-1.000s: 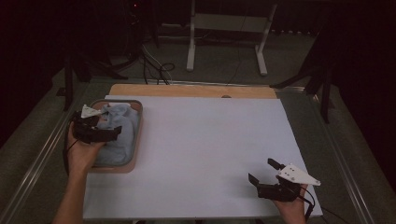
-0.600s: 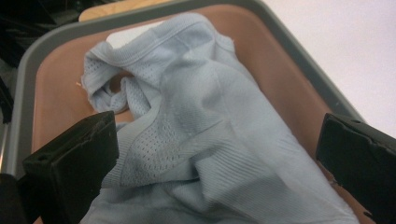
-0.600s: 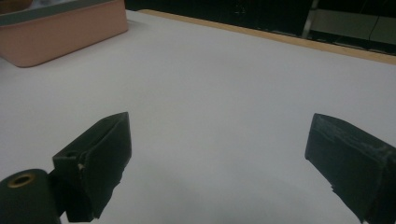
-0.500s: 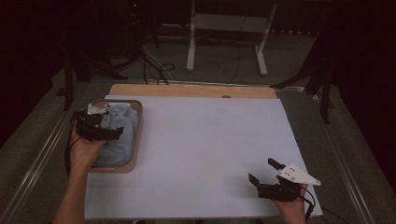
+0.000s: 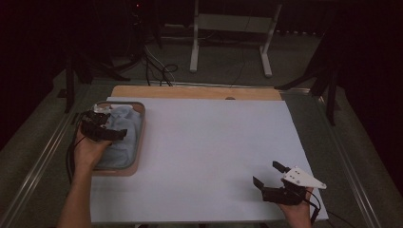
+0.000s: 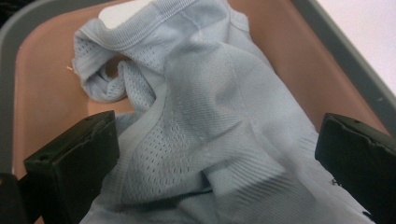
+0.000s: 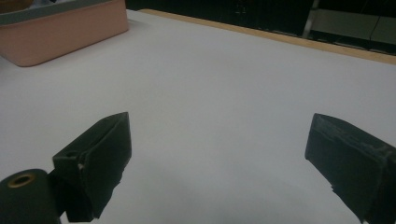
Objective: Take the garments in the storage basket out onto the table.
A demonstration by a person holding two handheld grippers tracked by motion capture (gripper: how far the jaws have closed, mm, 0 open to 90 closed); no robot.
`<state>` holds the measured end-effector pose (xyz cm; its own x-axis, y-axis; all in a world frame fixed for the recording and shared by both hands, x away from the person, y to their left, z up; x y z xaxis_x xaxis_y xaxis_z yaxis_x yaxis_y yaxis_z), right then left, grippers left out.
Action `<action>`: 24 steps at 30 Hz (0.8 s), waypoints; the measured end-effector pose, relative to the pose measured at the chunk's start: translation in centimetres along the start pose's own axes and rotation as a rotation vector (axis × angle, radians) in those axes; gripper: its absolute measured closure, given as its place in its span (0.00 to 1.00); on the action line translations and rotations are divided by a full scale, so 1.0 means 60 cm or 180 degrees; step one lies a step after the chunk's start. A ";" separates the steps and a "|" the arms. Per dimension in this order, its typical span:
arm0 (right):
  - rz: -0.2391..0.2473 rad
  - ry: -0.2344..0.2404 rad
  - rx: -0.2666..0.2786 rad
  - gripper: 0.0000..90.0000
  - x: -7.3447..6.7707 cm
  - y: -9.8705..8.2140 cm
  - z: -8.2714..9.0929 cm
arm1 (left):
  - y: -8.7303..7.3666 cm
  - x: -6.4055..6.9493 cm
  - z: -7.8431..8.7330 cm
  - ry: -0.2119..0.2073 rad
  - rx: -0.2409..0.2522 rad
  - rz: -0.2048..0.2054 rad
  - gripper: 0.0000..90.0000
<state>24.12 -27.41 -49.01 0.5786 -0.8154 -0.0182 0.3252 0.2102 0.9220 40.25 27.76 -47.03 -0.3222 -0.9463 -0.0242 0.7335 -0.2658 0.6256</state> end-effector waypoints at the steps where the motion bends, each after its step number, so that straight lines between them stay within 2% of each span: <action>1: -0.0003 0.0001 0.0001 0.08 0.000 0.000 0.000 | 0.000 0.000 -0.003 0.0004 -0.0028 0.0003 0.01; 10: -0.0002 0.0005 0.0009 0.08 0.001 0.000 0.000 | -0.005 -0.001 -0.028 0.0040 -0.0283 0.0021 0.00; 13: -0.0002 0.0006 0.0006 0.08 0.001 0.000 0.000 | -0.006 0.001 -0.036 -0.0002 -0.0377 0.0047 0.00; 14: -0.0002 0.0004 0.0006 0.08 0.001 0.000 0.001 | -0.007 0.001 -0.041 -0.0056 -0.0445 0.0072 0.01; 18: -0.0006 -0.0001 0.0005 0.08 0.001 0.000 0.001 | -0.009 0.003 -0.046 -0.0101 -0.0529 0.0098 0.02; 19: -0.0008 0.0001 0.0008 0.08 0.001 0.000 0.001 | -0.009 0.003 -0.046 -0.0130 -0.0562 0.0088 0.04; 24: 0.0006 -0.0004 0.0000 0.08 0.001 0.000 0.001 | -0.012 0.004 -0.047 -0.0099 -0.0644 0.0086 0.19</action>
<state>24.15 -27.49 -49.00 0.5783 -0.8157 -0.0159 0.3242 0.2118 0.9220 41.35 27.18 -49.70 -0.3169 -0.9483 0.0165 0.8463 -0.2748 0.4563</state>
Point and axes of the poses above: each handheld gripper's, and its own axes: z roughly backward along the jaws, y roughly out of its top, x roughly to its right, the point moved 3 cm from there along -z, roughly forward along the jaws
